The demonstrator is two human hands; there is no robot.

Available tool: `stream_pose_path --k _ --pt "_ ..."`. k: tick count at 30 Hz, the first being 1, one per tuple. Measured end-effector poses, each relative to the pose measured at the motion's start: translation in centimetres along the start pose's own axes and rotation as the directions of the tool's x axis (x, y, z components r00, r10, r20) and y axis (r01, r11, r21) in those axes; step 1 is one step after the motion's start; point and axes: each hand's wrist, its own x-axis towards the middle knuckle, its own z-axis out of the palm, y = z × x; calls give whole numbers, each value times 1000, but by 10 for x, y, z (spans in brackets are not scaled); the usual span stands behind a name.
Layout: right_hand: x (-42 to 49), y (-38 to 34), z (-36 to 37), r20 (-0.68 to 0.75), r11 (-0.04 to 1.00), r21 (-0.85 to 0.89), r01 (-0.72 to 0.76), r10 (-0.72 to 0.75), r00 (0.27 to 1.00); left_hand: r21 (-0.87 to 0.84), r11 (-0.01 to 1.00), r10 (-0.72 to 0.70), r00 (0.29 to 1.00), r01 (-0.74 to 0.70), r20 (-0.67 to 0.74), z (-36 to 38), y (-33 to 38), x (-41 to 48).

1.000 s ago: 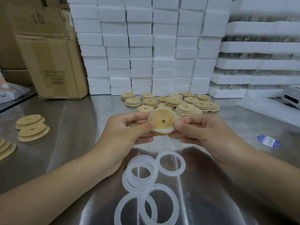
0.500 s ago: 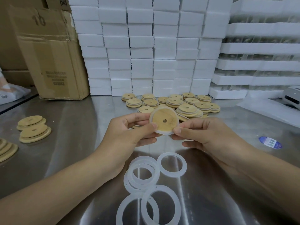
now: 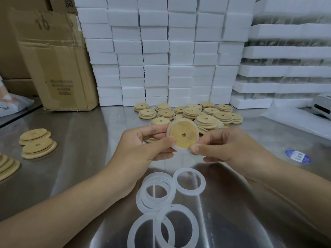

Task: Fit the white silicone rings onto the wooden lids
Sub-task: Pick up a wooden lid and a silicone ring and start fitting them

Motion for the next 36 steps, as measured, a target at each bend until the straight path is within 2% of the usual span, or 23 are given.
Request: stream_pose_path --k 4,7,13,20,25,31,36 --pt "-2 -2 2 41 982 187 -30 23 999 162 984 68 998 -68 8 -2 1 1" --pt "-3 -3 7 69 973 230 -27 11 998 213 973 87 995 -94 43 -2 1 1" --pt "-2 3 13 -92 956 293 31 -5 996 84 996 13 999 -9 -52 3 -4 2" --pt "-8 1 21 -127 933 357 45 0 992 234 972 -42 999 33 34 0 -6 3" --pt "-8 2 22 -68 874 484 -36 79 995 244 969 -48 995 26 84 -3 -3 6" --pt "-8 3 17 -23 896 439 -70 88 996 203 979 -58 993 36 102 -6 -2 5" --pt "-8 5 16 -3 898 432 -79 90 996 138 989 -67 996 58 59 -5 -2 5"
